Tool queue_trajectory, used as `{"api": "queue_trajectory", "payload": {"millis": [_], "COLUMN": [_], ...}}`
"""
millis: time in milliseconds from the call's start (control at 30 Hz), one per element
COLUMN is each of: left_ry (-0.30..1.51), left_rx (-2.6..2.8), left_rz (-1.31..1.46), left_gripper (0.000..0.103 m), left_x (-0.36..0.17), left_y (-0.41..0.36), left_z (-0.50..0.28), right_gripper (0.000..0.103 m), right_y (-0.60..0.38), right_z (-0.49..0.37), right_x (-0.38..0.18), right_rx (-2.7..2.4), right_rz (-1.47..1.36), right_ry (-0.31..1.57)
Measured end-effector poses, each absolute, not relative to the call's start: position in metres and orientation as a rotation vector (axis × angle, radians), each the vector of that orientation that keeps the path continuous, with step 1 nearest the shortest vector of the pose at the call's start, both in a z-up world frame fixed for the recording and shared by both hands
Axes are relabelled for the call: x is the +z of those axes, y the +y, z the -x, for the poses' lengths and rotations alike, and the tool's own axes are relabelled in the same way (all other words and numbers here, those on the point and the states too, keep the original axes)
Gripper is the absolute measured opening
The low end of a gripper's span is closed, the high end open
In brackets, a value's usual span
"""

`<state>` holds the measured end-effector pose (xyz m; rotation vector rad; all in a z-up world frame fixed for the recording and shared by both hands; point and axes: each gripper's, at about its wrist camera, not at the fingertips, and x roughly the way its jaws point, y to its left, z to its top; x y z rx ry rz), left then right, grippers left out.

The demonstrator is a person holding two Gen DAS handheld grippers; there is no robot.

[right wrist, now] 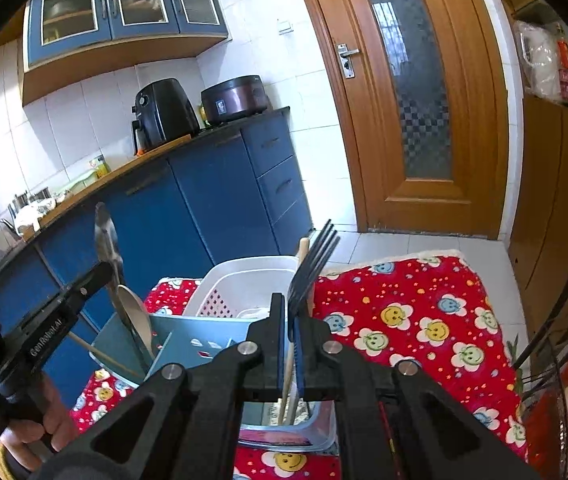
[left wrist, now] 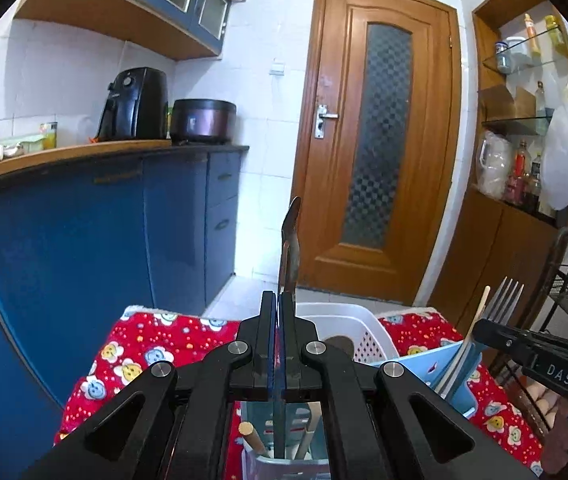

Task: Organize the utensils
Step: 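Open the left tool over the caddy while the right tool releases the fork into it, then move both tools back down to the remaining cutlery on the tablecloth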

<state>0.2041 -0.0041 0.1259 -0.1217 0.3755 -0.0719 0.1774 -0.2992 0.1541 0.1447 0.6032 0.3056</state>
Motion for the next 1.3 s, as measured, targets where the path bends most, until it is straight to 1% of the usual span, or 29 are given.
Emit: {"api": "queue_trajectory", "payload": {"millis": [67, 133, 167, 200, 300, 367, 433, 867, 1300], "left_ry": [0.395, 0.410, 0.414, 0.416, 0.409, 0.400, 0.392, 0.400, 0.447], "left_rx": [-0.079, -0.090, -0.095, -0.096, -0.102, -0.107, -0.110, -0.145, -0.178], "left_rz": [0.132, 0.140, 0.142, 0.143, 0.137, 0.126, 0.117, 0.120, 0.119], "left_gripper": [0.003, 0.009, 0.011, 0.016, 0.027, 0.032, 0.035, 0.036, 0.036], "left_x": [0.125, 0.125, 0.125, 0.126, 0.129, 0.132, 0.137, 0.154, 0.154], "left_y": [-0.003, -0.002, -0.001, -0.002, -0.004, -0.006, -0.009, -0.009, -0.006], "left_z": [-0.204, -0.205, -0.205, -0.204, -0.200, -0.195, -0.190, -0.150, -0.104], "right_gripper": [0.010, 0.019, 0.021, 0.023, 0.025, 0.030, 0.038, 0.039, 0.039], "right_y": [-0.301, -0.301, -0.301, -0.301, -0.302, -0.303, -0.305, -0.310, -0.311], "right_z": [-0.177, -0.175, -0.174, -0.173, -0.169, -0.166, -0.162, -0.126, -0.075], "right_x": [0.155, 0.157, 0.158, 0.159, 0.163, 0.166, 0.170, 0.189, 0.188], "right_rx": [0.312, 0.315, 0.318, 0.320, 0.322, 0.321, 0.320, 0.329, 0.354], "right_rz": [-0.163, -0.169, -0.171, -0.173, -0.180, -0.188, -0.194, -0.212, -0.214], "right_ry": [0.604, 0.600, 0.597, 0.593, 0.584, 0.576, 0.562, 0.527, 0.563]}}
